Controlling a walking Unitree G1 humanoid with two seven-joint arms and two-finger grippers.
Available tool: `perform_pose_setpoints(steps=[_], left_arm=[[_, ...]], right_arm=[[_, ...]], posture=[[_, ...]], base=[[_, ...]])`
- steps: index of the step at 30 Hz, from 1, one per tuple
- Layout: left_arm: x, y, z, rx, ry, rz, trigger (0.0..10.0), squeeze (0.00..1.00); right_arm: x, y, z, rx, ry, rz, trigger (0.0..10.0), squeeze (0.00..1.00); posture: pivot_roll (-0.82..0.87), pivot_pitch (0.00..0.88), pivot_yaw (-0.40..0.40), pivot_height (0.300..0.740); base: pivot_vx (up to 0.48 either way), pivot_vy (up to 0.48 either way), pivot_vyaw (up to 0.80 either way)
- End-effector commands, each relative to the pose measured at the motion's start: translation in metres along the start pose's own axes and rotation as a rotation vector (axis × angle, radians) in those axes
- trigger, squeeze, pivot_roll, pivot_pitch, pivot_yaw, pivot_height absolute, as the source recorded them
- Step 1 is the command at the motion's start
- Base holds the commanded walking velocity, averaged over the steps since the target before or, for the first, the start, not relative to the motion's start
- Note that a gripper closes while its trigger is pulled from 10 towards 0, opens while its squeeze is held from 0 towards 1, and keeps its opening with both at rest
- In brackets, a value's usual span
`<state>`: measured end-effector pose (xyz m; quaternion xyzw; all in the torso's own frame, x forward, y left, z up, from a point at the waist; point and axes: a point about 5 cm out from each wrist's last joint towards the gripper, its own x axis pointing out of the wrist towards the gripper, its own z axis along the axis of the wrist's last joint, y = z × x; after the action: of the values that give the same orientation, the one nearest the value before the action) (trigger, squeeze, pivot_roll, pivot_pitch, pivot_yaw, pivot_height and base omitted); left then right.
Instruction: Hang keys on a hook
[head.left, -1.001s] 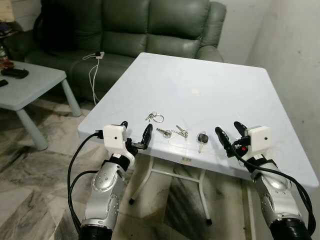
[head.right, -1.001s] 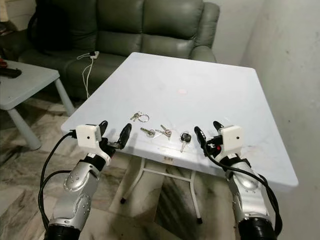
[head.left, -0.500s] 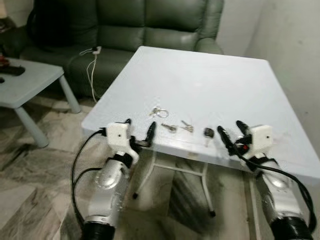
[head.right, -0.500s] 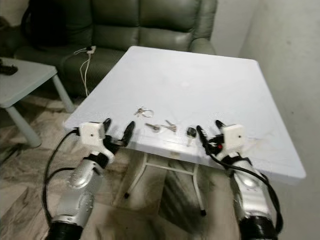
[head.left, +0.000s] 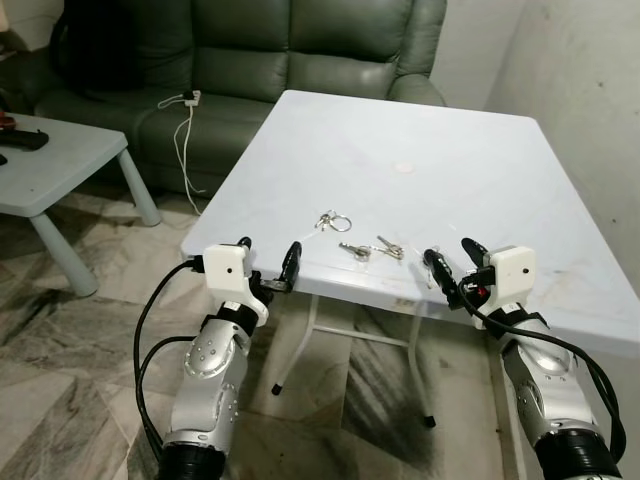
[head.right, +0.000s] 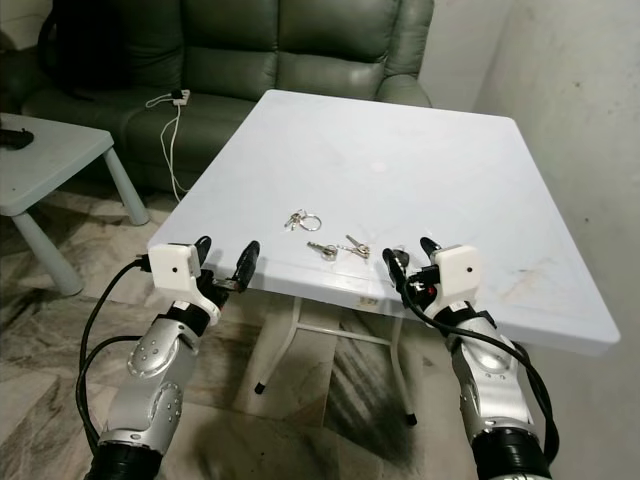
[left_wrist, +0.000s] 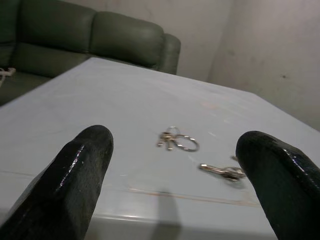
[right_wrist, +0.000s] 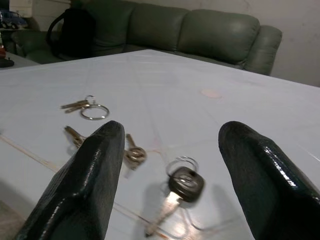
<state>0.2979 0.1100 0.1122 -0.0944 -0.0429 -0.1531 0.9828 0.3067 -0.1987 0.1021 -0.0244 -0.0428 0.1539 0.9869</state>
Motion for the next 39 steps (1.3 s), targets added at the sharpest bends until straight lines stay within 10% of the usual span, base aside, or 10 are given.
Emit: perform_pose_setpoints(steps=[1,8,9,10,11,27,28,29,39], left_arm=[[0.0016,-0.0026,-0.0009,0.011,0.009,-0.006,10.0,0.00],[0.0023,-0.0029,-0.0007,0.001,0.005,-0.002,10.0,0.00],[0.0024,-0.0030,-0.0007,0.001,0.004,0.000,10.0,0.00],[0.0024,-0.0030,-0.0007,0.002,0.004,0.000,10.0,0.00],[0.0024,-0.0031,-0.0006,0.003,0.003,0.000,10.0,0.00],[-0.0041,-0.0078,-0.0038,0.014,0.018,-0.039,10.0,0.00],[-0.0043,-0.0078,-0.0041,0.014,0.020,-0.037,10.0,0.00],[-0.0044,-0.0076,-0.0043,0.009,0.021,-0.036,10.0,0.00],[-0.0048,-0.0049,-0.0050,-0.021,0.033,-0.002,10.0,0.00]], right_arm=[[-0.0002,-0.0041,0.0005,0.003,0.008,-0.009,10.0,0.00],[0.0000,-0.0049,0.0006,0.010,0.013,-0.010,10.0,0.00],[-0.0002,-0.0049,0.0004,0.035,0.013,-0.008,10.0,0.75],[-0.0003,-0.0049,0.0005,0.043,0.011,-0.007,10.0,0.75],[-0.0005,-0.0042,0.0016,0.053,0.000,0.003,10.0,1.00],[-0.0037,-0.0072,0.0003,-0.016,0.028,0.017,10.0,1.00],[-0.0035,-0.0069,0.0000,-0.009,0.029,0.021,10.0,0.70],[-0.0033,-0.0066,0.0001,-0.005,0.027,0.024,10.0,0.00],[-0.0048,-0.0006,0.0007,0.008,0.013,0.033,10.0,0.00]], posture=[[-0.02,0.000,-0.053,0.740],[-0.02,0.000,-0.057,0.740],[-0.02,0.000,-0.058,0.740],[-0.02,0.000,-0.058,0.740],[-0.02,0.000,-0.058,0.740],[-0.01,0.000,-0.063,0.740],[-0.01,0.000,-0.063,0.740],[-0.01,0.000,-0.063,0.740],[-0.01,0.000,-0.067,0.740]], base=[[0.000,0.000,0.00],[0.000,0.000,0.00],[0.000,0.000,0.00],[0.000,0.000,0.00],[0.000,0.000,0.00],[0.000,0.000,0.00],[0.000,0.000,0.00],[0.000,0.000,0.00],[0.000,0.000,0.00]])
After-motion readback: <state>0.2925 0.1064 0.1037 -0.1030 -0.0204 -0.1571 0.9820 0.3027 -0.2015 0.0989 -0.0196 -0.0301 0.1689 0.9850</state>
